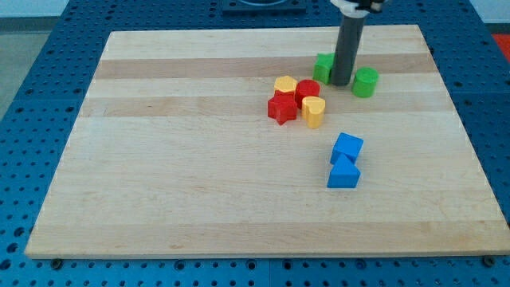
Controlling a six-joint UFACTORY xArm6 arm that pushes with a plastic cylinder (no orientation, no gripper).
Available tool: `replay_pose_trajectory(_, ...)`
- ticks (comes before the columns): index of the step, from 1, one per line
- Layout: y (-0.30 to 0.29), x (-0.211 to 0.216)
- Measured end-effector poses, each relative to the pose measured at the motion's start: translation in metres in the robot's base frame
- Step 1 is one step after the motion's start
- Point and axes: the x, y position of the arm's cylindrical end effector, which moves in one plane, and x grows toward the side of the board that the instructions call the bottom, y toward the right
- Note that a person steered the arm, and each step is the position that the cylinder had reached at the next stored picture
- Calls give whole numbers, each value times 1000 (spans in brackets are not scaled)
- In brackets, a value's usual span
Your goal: Move the green star to the vertical top left of the yellow hexagon
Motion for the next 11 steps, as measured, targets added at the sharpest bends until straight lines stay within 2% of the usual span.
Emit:
replay_pose_trajectory(2, -55, -24)
replay_pose_trajectory(3, -50, -47)
replay_pose_trajectory(5, 0, -57)
replay_pose_trajectory(6, 10, -75)
replay_pose_trajectory(7, -8, -91)
replay_pose_trajectory(9, -68, -92)
replay_pose_trajectory(11, -70, -74)
